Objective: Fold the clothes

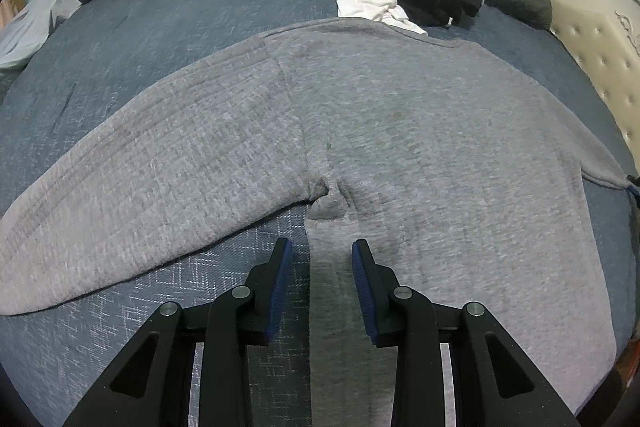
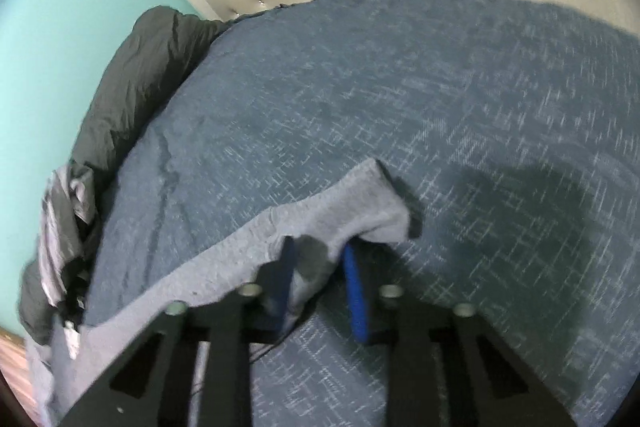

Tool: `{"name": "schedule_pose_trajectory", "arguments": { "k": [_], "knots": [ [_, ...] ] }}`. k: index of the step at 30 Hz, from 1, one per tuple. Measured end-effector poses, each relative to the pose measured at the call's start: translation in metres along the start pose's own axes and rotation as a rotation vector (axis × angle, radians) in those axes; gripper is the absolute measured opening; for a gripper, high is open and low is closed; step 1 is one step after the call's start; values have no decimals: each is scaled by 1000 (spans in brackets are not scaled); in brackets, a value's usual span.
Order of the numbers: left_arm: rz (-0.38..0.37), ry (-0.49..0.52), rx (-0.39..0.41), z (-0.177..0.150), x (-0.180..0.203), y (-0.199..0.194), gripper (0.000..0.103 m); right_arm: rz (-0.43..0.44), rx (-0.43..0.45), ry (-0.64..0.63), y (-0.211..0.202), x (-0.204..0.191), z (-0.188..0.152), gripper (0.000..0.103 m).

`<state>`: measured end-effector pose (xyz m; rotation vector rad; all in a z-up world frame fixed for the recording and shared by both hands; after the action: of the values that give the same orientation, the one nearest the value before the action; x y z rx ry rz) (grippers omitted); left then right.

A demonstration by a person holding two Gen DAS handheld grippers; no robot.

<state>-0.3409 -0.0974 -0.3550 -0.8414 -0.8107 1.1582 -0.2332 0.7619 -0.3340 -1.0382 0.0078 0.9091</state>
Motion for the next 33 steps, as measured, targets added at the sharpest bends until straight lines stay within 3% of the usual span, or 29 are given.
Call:
{"name": "schedule_pose_trajectory", "arguments": {
  "k": [2, 8, 21, 26, 33],
  "knots": [
    [1, 3, 0, 0, 0, -1, 34, -2, 21, -40, -6, -4, 1, 4],
    [-4, 7, 10, 2, 2, -9, 34, 62, 94, -151, -37, -33, 12, 3],
    [-35, 28, 76, 14, 14, -65, 34, 332, 147, -364, -108, -195, 20, 3],
    [-42, 24, 102, 14, 12, -88, 34, 434, 142, -435, -140, -255, 3, 3],
    [-67, 33, 137, 13, 20, -115, 34, 552, 94, -577, -172, -342, -46, 3]
  ]
}}
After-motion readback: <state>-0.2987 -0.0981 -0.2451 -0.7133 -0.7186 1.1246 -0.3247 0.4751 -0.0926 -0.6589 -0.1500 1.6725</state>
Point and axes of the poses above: each gripper's, at about its wrist camera, not at the fingertips, and y roughly the way its jaws point, x to its right, z to its top, the point moved 5 cm from there along y, roughly the way its jaws point
